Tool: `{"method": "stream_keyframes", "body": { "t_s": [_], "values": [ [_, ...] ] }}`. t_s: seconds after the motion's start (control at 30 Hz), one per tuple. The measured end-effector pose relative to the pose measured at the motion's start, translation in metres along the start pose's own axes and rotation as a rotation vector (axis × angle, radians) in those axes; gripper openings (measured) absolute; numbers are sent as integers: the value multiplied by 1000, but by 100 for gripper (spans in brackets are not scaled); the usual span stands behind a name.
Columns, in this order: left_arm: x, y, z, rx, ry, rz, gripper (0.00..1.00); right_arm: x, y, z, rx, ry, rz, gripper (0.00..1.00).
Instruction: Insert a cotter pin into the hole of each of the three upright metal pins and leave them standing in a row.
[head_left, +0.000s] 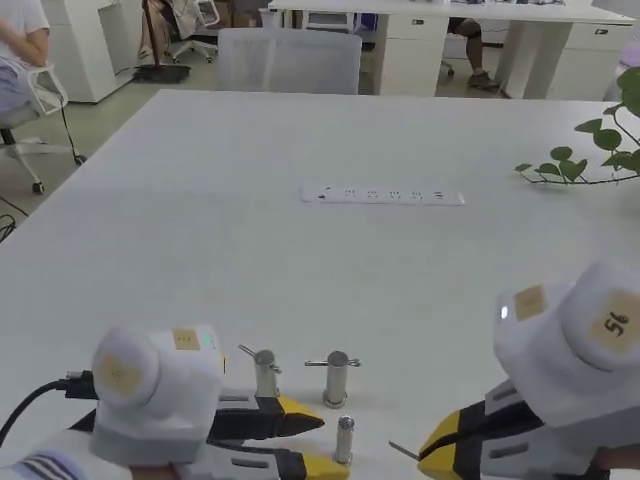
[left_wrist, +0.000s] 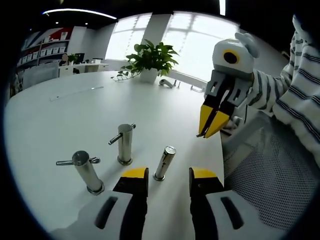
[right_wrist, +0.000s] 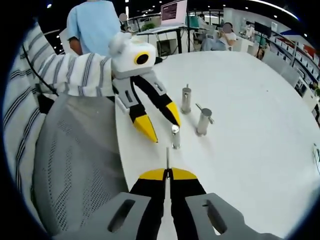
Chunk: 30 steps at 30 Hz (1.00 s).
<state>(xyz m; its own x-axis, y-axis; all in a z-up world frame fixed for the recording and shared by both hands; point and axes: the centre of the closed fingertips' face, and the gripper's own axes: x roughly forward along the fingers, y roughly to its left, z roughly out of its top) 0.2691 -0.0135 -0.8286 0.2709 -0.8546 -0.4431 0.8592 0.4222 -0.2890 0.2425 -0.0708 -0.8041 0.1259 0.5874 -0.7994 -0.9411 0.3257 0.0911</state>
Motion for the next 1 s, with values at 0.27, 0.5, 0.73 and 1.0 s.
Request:
{"method": "stream_keyframes", "body": {
  "t_s": [0.27,0.5,0.73,1.0],
  "values": [
    [12,-3,0,31,5,-19,25,8,-1,0,28,6,-19,3],
    [18,-3,-3,46,13,-22,20,13,-2,1,52,12,-18,3],
    [21,0,-5,75,26,-22,17,17,-1,-1,93,20,-14,3],
    [25,5,-4,133,24,-3,9,19,-3,-1,108,34,-16,3]
  ]
}}
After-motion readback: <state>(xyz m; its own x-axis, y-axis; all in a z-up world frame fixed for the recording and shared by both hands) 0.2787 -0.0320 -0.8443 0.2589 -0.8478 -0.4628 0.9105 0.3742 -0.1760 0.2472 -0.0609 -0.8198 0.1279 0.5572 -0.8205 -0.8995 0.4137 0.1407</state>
